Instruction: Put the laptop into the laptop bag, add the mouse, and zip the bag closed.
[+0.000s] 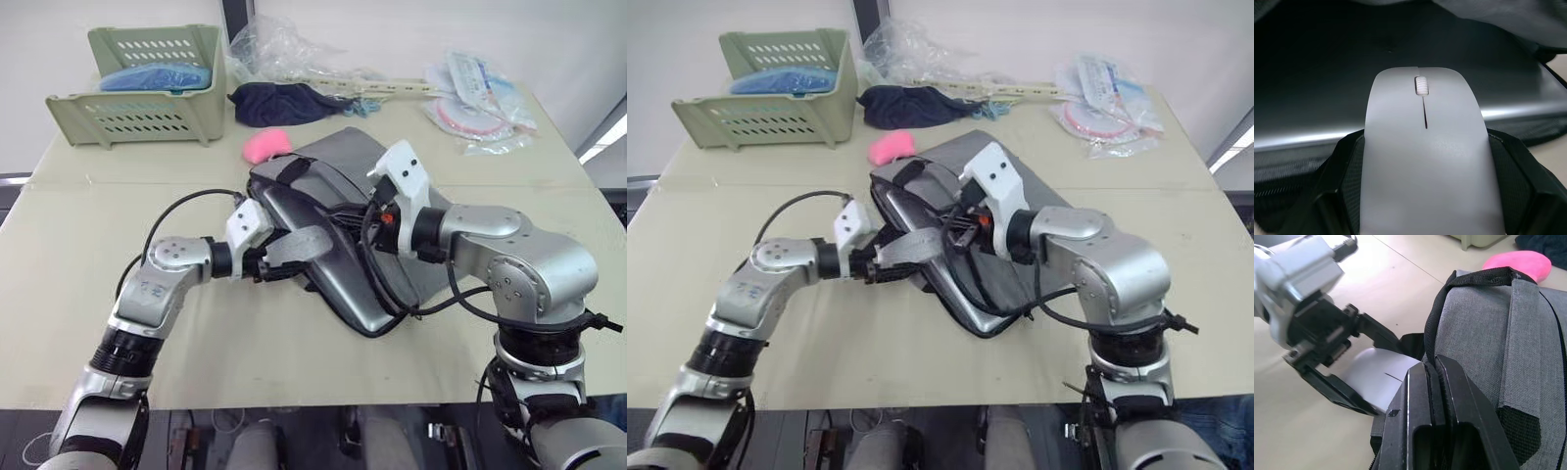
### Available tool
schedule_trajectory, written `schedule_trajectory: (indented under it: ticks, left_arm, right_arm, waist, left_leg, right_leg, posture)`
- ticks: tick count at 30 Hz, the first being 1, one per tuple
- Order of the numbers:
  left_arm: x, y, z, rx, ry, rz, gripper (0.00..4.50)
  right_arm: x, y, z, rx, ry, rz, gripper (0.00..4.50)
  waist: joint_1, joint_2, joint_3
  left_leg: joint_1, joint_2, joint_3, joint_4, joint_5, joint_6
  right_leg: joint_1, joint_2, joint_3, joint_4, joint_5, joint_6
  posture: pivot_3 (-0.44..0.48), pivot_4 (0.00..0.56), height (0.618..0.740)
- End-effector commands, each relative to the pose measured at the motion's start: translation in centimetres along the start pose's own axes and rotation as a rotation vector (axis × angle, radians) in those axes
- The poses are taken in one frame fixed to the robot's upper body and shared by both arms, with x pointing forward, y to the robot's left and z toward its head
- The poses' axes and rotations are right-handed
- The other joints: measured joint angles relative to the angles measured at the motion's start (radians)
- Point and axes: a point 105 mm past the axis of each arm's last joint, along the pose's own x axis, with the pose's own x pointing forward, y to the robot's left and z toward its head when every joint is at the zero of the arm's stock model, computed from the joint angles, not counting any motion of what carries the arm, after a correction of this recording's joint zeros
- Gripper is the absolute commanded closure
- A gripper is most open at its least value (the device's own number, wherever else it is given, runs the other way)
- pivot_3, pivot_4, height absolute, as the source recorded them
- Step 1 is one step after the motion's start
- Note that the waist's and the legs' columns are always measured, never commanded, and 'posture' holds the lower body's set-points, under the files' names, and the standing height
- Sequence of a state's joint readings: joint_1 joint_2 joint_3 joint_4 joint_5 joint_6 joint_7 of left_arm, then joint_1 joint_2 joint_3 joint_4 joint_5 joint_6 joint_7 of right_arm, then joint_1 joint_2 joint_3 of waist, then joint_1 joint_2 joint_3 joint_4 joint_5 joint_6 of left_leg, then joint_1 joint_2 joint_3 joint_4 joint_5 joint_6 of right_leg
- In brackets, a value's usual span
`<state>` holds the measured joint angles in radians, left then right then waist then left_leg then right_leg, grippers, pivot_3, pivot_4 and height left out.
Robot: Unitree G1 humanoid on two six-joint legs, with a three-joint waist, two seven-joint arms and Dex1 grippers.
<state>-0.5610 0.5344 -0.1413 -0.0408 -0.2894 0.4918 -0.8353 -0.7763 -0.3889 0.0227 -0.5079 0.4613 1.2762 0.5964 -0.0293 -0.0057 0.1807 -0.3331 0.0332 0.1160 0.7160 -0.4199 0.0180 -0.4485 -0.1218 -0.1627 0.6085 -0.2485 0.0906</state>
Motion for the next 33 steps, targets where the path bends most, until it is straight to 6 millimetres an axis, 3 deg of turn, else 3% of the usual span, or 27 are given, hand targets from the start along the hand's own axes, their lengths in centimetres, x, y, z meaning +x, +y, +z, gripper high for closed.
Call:
schedule_trajectory:
  ticks: [1,13,19,31,33]
  left_arm:
    - [0.8,0.3,0.9,0.042,-0.025,0.031,1.66]
    - [4.0,1.0,2.1,0.026,-0.101,0.107,1.66]
    - [5.4,0.2,2.2,0.033,-0.115,0.069,1.66]
    - [5.3,0.4,0.9,0.012,-0.079,0.078,1.66]
    - [5.4,0.4,0.8,0.013,-0.076,0.079,0.61]
  right_arm:
    - [-0.6,0.8,2.4,-0.026,-0.103,0.014,4.48]
    - [-0.6,0.9,3.4,0.02,-0.14,0.01,4.48]
    - [-0.7,0.6,3.3,0.013,-0.126,-0.015,4.48]
    - [-0.7,0.2,3.1,0.018,-0.129,-0.042,4.48]
    - [-0.7,0.1,3.1,0.016,-0.129,-0.044,4.5]
  waist:
    - [-0.001,0.0,0.0]
    - [0.001,0.0,0.0]
    - [0.001,0.0,0.0]
    - [0.002,0.0,0.0]
    - [0.002,0.0,0.0]
  left_leg:
    - [0.0,0.0,0.0,0.0,0.0,0.0]
    - [0.0,0.0,0.0,0.001,0.0,0.0]
    - [0.0,0.0,0.0,0.001,0.0,0.0]
    - [-0.001,0.0,0.0,0.001,0.0,0.0]
    - [-0.001,0.0,0.0,0.001,0.0,0.0]
  right_leg:
    - [0.0,0.0,0.0,0.0,0.0,0.0]
    - [0.0,0.0,0.0,0.0,0.0,0.0]
    - [0.0,0.0,0.0,0.0,0.0,0.0]
    - [0.0,0.0,0.0,0.0,0.0,0.0]
    - [0.0,0.0,0.0,0.001,0.0,0.0]
  posture:
    - [0.0,0.15,0.74]
    - [0.0,0.15,0.74]
    - [0.0,0.15,0.74]
    - [0.0,0.15,0.74]
    - [0.0,0.15,0.74]
